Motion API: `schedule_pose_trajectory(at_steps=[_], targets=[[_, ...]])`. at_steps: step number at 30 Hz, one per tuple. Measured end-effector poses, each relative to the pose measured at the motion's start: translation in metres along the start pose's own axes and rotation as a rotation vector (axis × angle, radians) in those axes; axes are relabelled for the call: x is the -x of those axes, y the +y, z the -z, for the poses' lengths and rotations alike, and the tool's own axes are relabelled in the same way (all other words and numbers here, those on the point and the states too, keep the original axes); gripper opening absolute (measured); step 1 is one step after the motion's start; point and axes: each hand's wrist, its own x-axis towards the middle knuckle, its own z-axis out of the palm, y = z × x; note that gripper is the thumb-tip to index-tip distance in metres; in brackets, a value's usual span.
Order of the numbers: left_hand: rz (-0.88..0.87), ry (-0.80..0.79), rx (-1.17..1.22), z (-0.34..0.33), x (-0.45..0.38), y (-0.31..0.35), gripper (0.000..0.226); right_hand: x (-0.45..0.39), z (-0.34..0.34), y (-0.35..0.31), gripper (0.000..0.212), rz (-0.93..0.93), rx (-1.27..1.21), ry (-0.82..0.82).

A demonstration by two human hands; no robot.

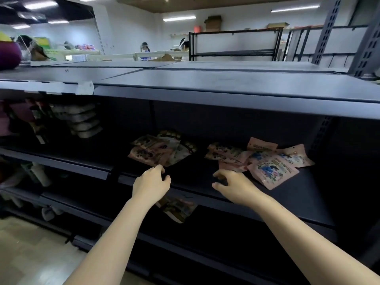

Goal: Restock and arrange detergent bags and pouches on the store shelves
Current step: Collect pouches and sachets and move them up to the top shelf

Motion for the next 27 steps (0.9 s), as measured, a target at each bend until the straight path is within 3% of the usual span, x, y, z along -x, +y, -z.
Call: schedule_pose_trajectory(at_steps=[14, 16, 19, 23, 27], targets=[[0.019, 0.037, 0.061, -0.004, -0.097, -0.06, 0.009, -0.113, -0.039, -0.02, 0.045, -0.004, 0.011, 0.001], [-0.007, 0.08, 0.109, -0.01, -0.118, -0.071, 0.018, -0.125, -0.043, -0.023, 0.045, -0.029, 0.049, 0.007], [-0.107, 0.07, 0.14, -0.022, -0.148, -0.077, 0.032, -0.144, -0.05, -0.027, 0.046, -0.082, 0.095, 0.028], [-0.344, -0.08, 0.092, -0.04, -0.185, -0.066, 0.041, -0.165, -0.059, -0.03, 0.05, -0.09, 0.21, 0.075], [-0.471, -0.13, 0.044, -0.058, -0.208, -0.058, 0.038, -0.187, -0.072, -0.026, 0.054, -0.016, 0.302, 0.155]])
